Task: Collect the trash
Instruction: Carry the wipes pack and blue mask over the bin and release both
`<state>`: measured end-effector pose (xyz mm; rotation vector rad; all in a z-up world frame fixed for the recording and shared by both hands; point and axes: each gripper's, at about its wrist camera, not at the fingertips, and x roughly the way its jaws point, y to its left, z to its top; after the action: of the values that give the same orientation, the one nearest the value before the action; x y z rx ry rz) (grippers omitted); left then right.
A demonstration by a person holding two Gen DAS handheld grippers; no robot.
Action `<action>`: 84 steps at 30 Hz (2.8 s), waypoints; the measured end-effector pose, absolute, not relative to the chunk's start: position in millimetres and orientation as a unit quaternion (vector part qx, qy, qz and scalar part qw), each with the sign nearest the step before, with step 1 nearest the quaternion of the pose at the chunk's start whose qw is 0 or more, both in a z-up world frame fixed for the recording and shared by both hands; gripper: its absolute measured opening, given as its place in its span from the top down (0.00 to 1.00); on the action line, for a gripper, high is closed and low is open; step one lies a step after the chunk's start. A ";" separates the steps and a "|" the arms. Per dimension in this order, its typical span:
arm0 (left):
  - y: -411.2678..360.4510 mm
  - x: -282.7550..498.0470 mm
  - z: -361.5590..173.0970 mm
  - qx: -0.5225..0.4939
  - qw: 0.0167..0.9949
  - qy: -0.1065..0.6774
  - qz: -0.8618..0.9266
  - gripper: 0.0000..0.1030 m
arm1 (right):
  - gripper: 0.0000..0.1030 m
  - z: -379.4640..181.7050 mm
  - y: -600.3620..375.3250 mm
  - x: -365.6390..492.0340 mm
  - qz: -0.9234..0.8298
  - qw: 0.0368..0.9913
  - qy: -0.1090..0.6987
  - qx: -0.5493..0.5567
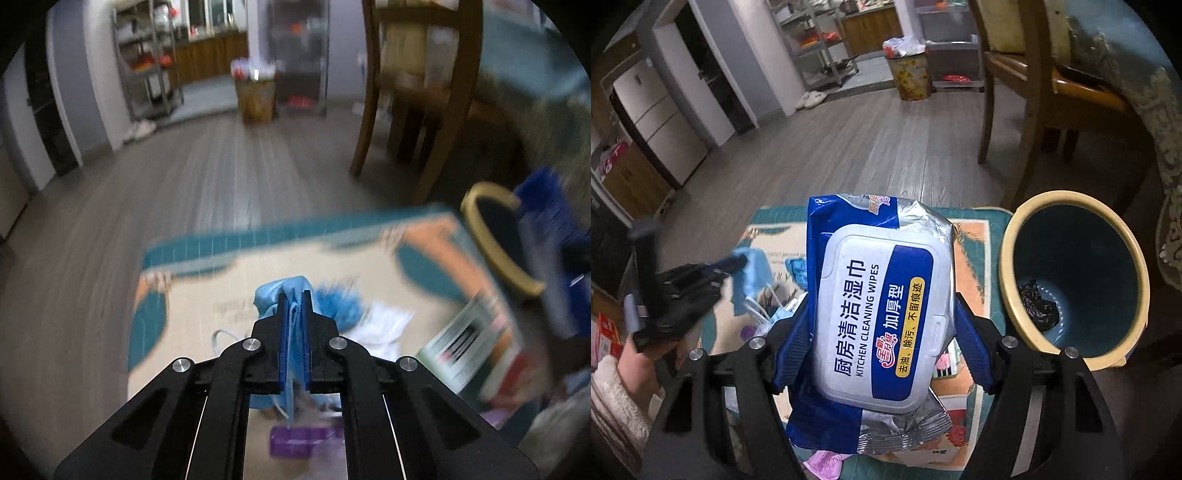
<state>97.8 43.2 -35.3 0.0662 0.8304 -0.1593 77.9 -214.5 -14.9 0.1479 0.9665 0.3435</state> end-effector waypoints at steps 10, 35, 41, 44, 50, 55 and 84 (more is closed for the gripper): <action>21.2 82.8 38.0 0.013 0.939 0.318 -0.132 0.93 | 0.31 -1.0 -235.3 81.0 0.155 0.879 0.439 0.100; -122.8 95.0 34.6 0.068 0.915 0.321 -0.233 0.93 | 0.31 4.9 -351.2 71.2 0.072 0.901 0.413 0.108; -161.8 99.9 24.8 0.081 0.906 0.326 -0.258 0.93 | 0.31 -8.1 -391.8 78.0 0.043 0.900 0.422 0.096; -178.1 104.3 18.4 0.080 0.901 0.332 -0.268 0.93 | 0.31 -21.1 -403.9 84.0 0.035 0.895 0.437 0.081; -205.7 107.4 1.3 0.095 0.889 0.344 -0.286 0.93 | 0.31 -35.0 -423.5 90.9 0.024 0.885 0.454 0.103; -227.3 115.5 -4.5 0.109 0.880 0.350 -0.301 0.93 | 0.31 -40.5 -422.6 101.2 0.015 0.881 0.461 0.106; -261.3 160.0 -68.4 0.061 0.869 0.400 -0.285 0.71 | 0.19 -78.8 -422.8 116.5 0.010 0.864 0.491 0.111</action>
<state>160.0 -261.3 -68.4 0.1274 0.8378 -0.5963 116.5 -422.8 -78.8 0.2334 1.0292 0.0209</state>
